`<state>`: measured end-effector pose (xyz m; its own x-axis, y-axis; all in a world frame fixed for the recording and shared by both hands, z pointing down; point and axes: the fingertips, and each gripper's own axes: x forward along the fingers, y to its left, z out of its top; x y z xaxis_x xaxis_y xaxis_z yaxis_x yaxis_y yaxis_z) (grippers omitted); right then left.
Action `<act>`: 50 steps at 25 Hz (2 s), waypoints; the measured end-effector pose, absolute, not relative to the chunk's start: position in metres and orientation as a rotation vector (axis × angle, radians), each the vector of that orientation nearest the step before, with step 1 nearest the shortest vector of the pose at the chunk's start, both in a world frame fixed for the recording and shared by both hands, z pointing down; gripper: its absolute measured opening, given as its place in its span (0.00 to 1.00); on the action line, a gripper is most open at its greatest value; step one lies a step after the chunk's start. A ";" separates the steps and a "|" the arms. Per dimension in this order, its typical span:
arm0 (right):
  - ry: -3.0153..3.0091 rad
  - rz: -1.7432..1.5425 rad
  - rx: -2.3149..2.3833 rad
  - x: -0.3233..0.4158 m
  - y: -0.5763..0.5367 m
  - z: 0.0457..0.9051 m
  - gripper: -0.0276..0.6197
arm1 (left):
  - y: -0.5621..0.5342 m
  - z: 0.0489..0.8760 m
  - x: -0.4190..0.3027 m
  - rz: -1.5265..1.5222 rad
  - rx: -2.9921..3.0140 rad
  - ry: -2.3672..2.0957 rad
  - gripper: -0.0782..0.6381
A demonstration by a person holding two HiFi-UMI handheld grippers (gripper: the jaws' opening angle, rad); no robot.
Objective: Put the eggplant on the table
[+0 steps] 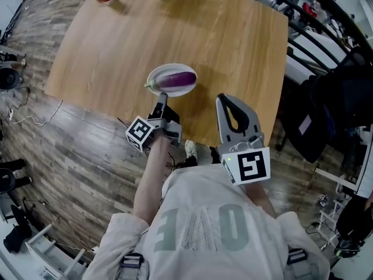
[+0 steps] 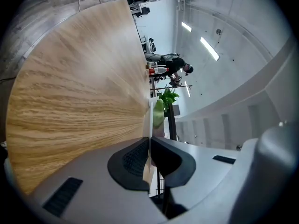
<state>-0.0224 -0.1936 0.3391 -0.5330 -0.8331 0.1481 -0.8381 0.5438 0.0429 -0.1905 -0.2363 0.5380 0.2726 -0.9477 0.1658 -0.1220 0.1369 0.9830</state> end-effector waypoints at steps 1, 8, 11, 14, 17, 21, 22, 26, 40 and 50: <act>-2.629 0.056 1.426 -0.024 -0.193 0.339 0.07 | -0.236 0.540 -0.189 -0.834 1.285 -1.130 0.13; -2.629 0.117 1.376 -0.024 -0.190 0.348 0.07 | -0.239 0.552 -0.190 -0.800 1.275 -1.147 0.13; -2.632 0.124 1.368 -0.021 -0.191 0.348 0.07 | -0.242 0.557 -0.193 -0.795 1.260 -1.165 0.13; -2.640 0.132 1.356 -0.023 -0.191 0.348 0.07 | -0.244 0.562 -0.195 -0.798 1.244 -1.174 0.13; -2.649 0.120 1.332 -0.027 -0.188 0.345 0.07 | -0.244 0.565 -0.194 -0.791 1.240 -1.172 0.13; -2.657 0.113 1.305 -0.034 -0.186 0.343 0.07 | -0.244 0.572 -0.193 -0.807 1.202 -1.154 0.13; -2.658 0.109 1.297 -0.036 -0.185 0.343 0.07 | -0.244 0.575 -0.194 -0.809 1.188 -1.153 0.13; -2.654 0.080 1.269 -0.041 -0.180 0.341 0.07 | -0.243 0.582 -0.194 -0.779 1.182 -1.171 0.13; -2.647 0.066 1.294 -0.039 -0.176 0.341 0.07 | -0.249 0.590 -0.197 -0.758 1.117 -1.199 0.13; -2.670 0.061 1.288 -0.038 -0.171 0.341 0.07 | -0.252 0.597 -0.198 -0.685 1.082 -1.244 0.16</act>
